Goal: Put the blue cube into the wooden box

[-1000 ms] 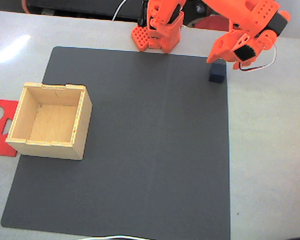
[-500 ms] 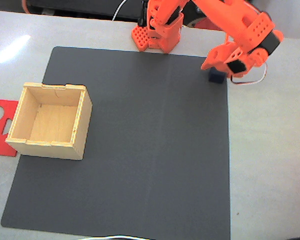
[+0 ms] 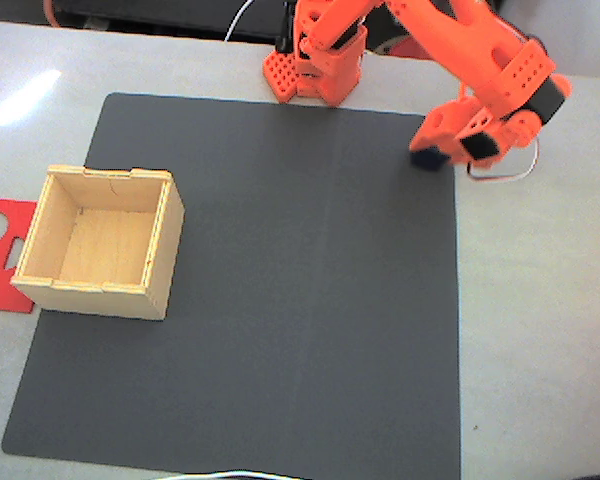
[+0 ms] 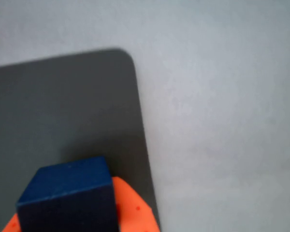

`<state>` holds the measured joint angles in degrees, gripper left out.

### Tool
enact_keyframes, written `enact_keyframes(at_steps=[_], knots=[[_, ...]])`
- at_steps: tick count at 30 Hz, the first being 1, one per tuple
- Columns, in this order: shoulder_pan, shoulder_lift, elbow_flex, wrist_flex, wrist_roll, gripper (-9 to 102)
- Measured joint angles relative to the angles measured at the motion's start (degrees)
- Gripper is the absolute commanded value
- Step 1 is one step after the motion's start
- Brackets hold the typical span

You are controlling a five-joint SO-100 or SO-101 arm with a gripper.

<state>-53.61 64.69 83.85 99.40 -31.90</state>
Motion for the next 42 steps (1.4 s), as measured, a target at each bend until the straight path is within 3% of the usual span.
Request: enact_keyframes(at_steps=[12, 27, 32, 42], knots=[[37.18, 16.96, -24.43, 3.25, 1.76, 0], [80.6, 35.95, -26.19, 0.35, 2.11, 0], [87.63, 37.53, -23.03, -5.1, 4.13, 0], [85.52, 37.88, -6.68, -18.81, 9.14, 0]])
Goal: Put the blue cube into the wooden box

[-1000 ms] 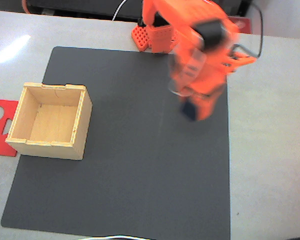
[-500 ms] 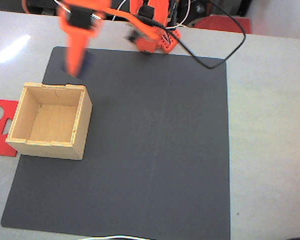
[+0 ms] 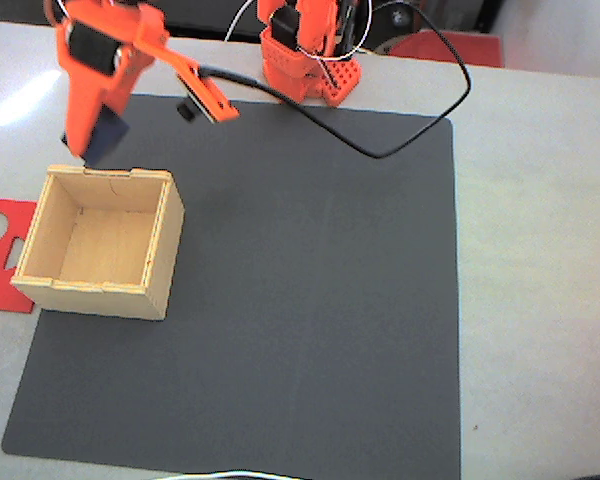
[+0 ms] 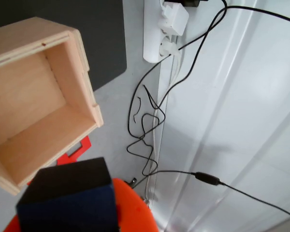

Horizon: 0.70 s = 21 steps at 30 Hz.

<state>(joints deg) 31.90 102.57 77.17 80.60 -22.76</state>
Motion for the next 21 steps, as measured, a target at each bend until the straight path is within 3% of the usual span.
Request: enact_keyframes(at_steps=[8, 21], knots=[[-0.09, -1.32, 11.25, -9.84, 0.26, 0], [1.58, -6.94, 12.13, -15.29, -3.16, 0]])
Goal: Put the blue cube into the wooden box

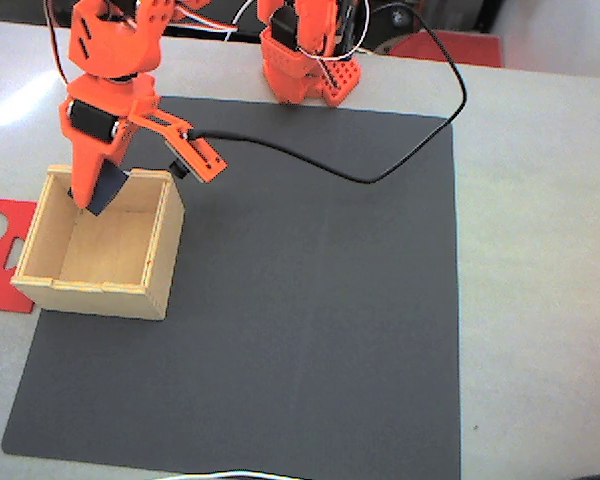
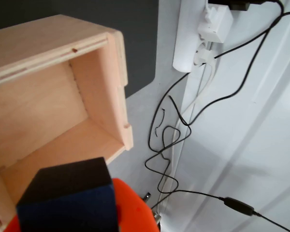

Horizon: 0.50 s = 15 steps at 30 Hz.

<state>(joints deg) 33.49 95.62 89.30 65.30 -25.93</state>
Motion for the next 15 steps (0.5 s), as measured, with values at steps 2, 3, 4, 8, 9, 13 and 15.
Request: enact_keyframes(at_steps=[2, 3, 4, 8, 9, 13, 15], knots=[[-0.26, -1.49, 0.18, -0.44, -0.09, 0], [-0.44, -2.2, 0.18, -0.62, -0.09, 0], [-0.44, -2.72, 0.18, -0.62, -0.09, 0], [-0.26, -5.19, 0.53, -1.14, -0.09, 1], [-0.26, -5.89, 0.53, -1.14, -0.26, 1], [0.18, -8.0, 0.7, -1.14, -0.79, 10], [0.26, -8.35, 0.7, -1.14, -0.79, 12]])
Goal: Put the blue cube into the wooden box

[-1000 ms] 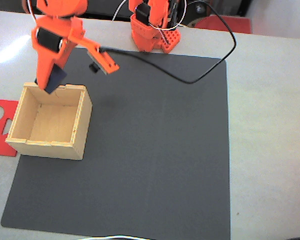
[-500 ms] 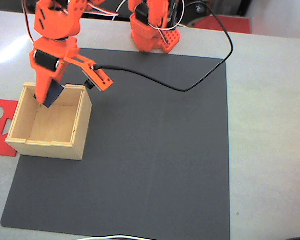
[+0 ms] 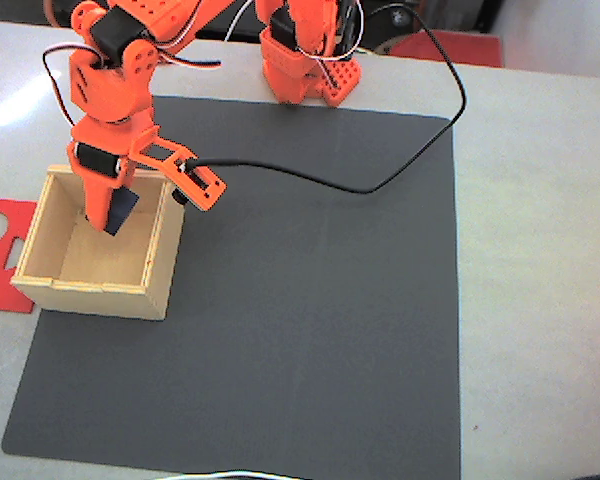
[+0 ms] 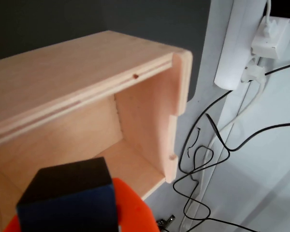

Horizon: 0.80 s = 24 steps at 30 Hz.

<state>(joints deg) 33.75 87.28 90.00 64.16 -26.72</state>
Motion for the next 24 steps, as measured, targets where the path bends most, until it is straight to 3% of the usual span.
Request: enact_keyframes(at_steps=[16, 17, 20, 24], knots=[[-0.18, -0.18, 0.0, 0.0, 0.0, 22], [-0.18, 0.0, 0.0, 0.0, 0.0, 21], [-0.26, 2.99, 0.0, 1.32, 0.0, 0], [-2.72, 12.92, 0.0, 3.78, 0.18, 0]])
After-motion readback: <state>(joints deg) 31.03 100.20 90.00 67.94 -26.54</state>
